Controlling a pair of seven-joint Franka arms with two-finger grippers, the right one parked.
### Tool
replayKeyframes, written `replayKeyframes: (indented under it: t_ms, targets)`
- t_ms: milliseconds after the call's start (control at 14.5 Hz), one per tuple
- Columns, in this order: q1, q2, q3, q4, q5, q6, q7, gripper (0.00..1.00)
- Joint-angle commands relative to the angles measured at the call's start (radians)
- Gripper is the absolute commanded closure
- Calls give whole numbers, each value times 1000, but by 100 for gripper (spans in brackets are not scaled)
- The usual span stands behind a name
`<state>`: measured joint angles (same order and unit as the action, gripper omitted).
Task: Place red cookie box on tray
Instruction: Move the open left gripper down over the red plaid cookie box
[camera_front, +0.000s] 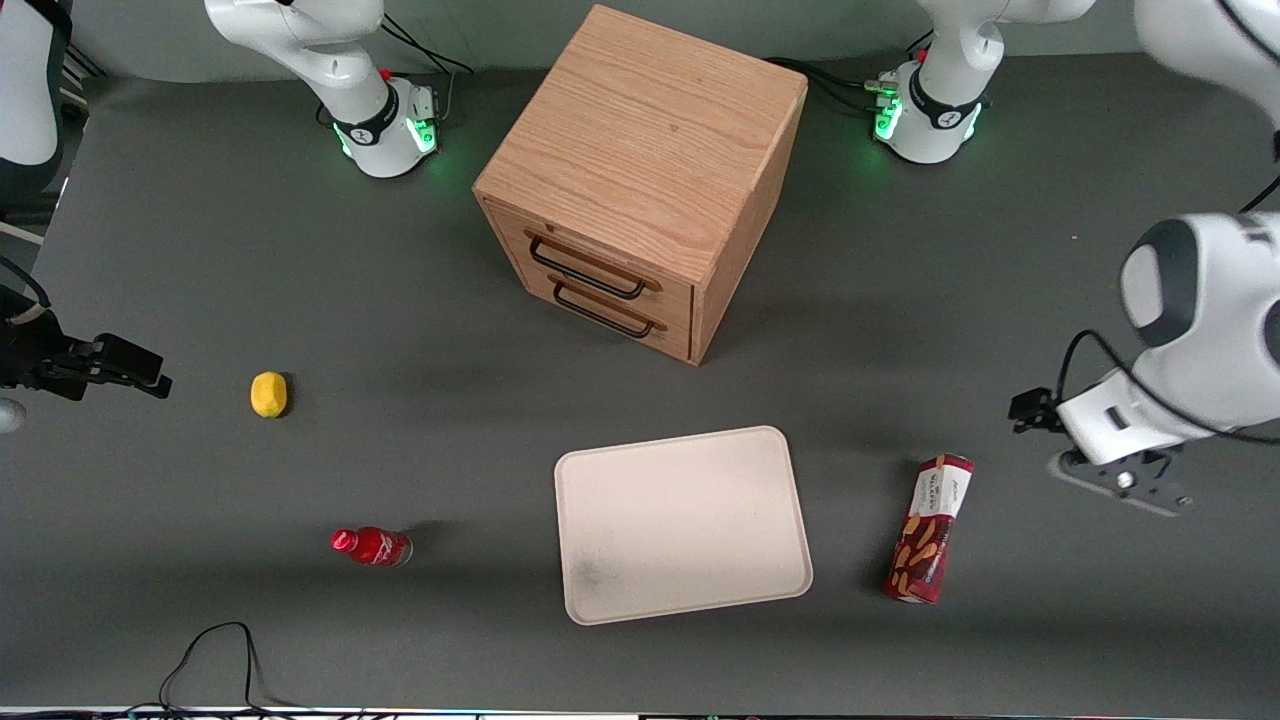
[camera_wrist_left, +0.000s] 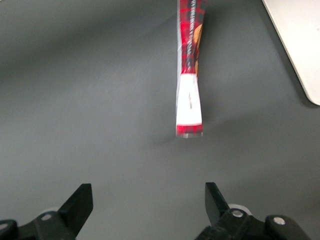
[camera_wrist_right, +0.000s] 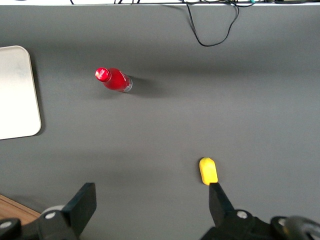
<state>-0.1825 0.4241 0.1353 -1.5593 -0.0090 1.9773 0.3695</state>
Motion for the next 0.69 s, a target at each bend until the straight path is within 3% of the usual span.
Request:
replayKeyframes:
  t_ms: [0,345,621]
  targets:
    - [-32,100,15,44,-16,81,51,0]
    - [-77,211,15,44,-181,285,48,1]
    - [-94,268,15,30,-187,418,40,2]
